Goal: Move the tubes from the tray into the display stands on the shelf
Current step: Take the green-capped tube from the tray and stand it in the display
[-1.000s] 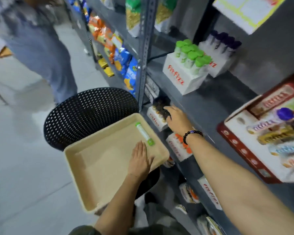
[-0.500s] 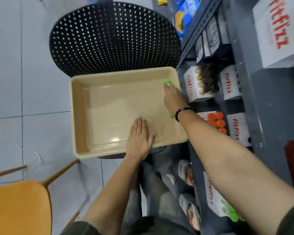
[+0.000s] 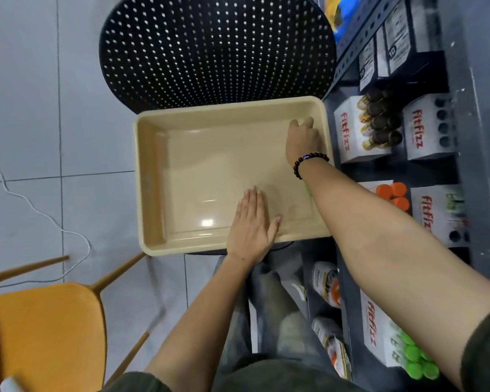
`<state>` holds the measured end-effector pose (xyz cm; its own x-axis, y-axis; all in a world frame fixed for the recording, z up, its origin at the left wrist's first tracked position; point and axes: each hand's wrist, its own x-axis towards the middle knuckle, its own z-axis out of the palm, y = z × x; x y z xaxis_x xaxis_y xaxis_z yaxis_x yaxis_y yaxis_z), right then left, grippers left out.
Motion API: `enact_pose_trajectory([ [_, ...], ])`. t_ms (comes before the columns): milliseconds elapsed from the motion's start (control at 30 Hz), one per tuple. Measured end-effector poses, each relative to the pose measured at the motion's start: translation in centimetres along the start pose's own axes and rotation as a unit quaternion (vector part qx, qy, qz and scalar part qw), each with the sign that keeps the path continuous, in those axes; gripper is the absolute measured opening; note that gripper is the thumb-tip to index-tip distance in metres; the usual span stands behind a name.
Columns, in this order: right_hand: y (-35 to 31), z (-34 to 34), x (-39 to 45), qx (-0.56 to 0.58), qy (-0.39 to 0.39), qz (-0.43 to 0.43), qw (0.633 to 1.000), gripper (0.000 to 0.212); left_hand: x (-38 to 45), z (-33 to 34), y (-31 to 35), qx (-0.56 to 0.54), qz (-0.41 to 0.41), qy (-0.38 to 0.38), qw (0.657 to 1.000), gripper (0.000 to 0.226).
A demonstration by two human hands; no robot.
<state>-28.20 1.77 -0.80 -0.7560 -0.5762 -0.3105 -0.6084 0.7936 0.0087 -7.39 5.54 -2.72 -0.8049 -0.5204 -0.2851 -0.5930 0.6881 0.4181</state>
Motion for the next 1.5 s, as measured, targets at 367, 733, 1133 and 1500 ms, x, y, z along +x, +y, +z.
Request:
enact_pose_trajectory([
  [367, 2.9, -5.7, -4.7, 0.104, -0.065, -0.021, 0.992, 0.007, 0.1, -1.3, 0.2, 0.011, 0.035, -0.061, 0.997, 0.067],
  [733, 11.3, -19.7, -16.1, 0.211, 0.025, 0.108, 0.971, 0.022, 1.7, -7.9, 6.9, 0.073, 0.301, -0.069, 0.948, 0.068],
  [1133, 18.6, -30.5, -30.9, 0.228, 0.194, 0.279, 0.913, 0.029, 2.1, -10.9, 21.3, 0.054, 0.502, -0.029, 0.863, 0.067],
  [1500, 22.7, -32.9, -36.8, 0.255, 0.238, 0.313, 0.883, 0.044, 2.1, -9.4, 27.5, 0.147, 0.525, -0.099, 0.832, 0.073],
])
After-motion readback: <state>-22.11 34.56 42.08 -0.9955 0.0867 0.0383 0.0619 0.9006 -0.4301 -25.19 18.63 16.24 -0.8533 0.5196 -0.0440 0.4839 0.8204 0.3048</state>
